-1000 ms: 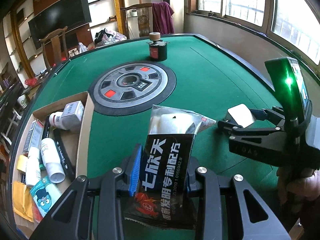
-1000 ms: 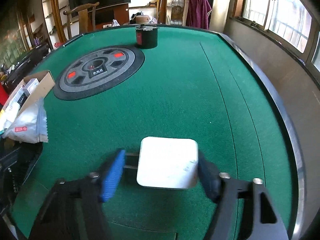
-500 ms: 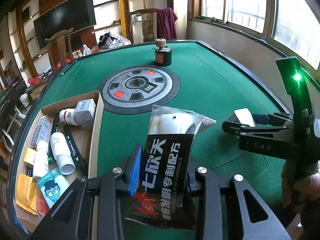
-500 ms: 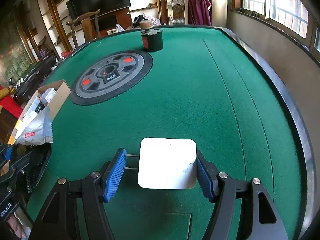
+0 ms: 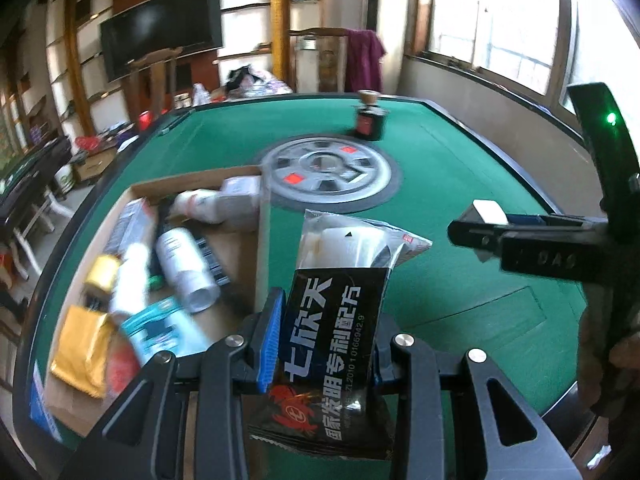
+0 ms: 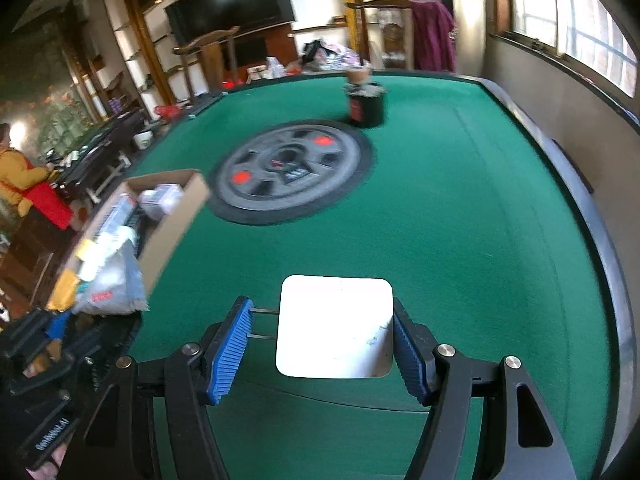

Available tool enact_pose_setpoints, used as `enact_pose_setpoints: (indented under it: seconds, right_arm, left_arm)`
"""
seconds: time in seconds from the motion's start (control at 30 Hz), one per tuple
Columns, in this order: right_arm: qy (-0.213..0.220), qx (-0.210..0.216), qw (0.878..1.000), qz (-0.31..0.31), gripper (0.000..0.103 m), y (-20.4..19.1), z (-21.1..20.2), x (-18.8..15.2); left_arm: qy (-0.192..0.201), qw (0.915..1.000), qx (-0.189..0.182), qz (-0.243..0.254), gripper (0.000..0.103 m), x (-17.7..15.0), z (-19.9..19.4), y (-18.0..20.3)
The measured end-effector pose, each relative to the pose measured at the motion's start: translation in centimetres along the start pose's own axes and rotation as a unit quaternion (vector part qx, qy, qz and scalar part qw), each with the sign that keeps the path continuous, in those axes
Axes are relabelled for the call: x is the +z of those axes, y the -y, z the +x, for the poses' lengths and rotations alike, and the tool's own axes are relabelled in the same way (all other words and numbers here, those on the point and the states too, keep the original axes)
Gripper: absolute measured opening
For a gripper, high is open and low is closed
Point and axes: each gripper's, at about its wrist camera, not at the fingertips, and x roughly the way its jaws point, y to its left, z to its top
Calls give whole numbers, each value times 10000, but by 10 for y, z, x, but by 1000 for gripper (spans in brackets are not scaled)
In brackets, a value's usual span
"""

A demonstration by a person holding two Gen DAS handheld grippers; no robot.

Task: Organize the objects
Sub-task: 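Carry the black packet with left tool while right tool carries the card to the tray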

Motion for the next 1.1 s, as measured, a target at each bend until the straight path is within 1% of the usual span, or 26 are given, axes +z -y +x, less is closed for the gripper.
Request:
enact_pose_setpoints:
  seconds: [0.17, 0.23, 0.37, 0.47, 0.57, 0.63, 0.73, 0.87, 1.0, 1.1]
  right_arm:
    - [-125, 448, 9986, -232, 71, -46, 12, 16]
    - [-158, 531, 9978, -357, 71, -64, 18, 20]
    - [-272, 742, 9951, -598, 71, -101, 33, 27]
    - [-370, 920, 9926, -695, 72, -125, 45, 34]
    - [-493, 1059, 9905, -721, 72, -141, 59, 41]
    - [-583, 1108, 9895, -723, 72, -147, 69, 46]
    - [-776, 1154, 9876, -734, 72, -160, 89, 54]
    - [-939, 1009, 9870, -826, 72, -172, 113, 61]
    - [-1014, 848, 9871, -908, 72, -177, 129, 65]
    - [-1067, 796, 9876, -833, 72, -176, 140, 68]
  left_arm:
    - [-83, 9980, 144, -610, 34, -15, -11, -55]
    - [-118, 9962, 181, -845, 34, -23, -14, -76]
    - [-16, 9942, 195, -1054, 34, -31, -25, -99]
    - [2, 9943, 95, -1061, 34, -32, -31, -102]
    - [-44, 9945, -128, -1041, 34, -35, -35, -100]
    - [-117, 9944, -234, -1027, 35, -36, -32, -98]
    - [-266, 9936, -273, -1068, 35, -37, -20, -97]
    - [-510, 9908, -376, -1193, 35, -41, -1, -99]
    - [-530, 9905, -448, -1183, 36, -43, 5, -94]
    - [-524, 9902, -524, -1181, 36, -44, 8, -90]
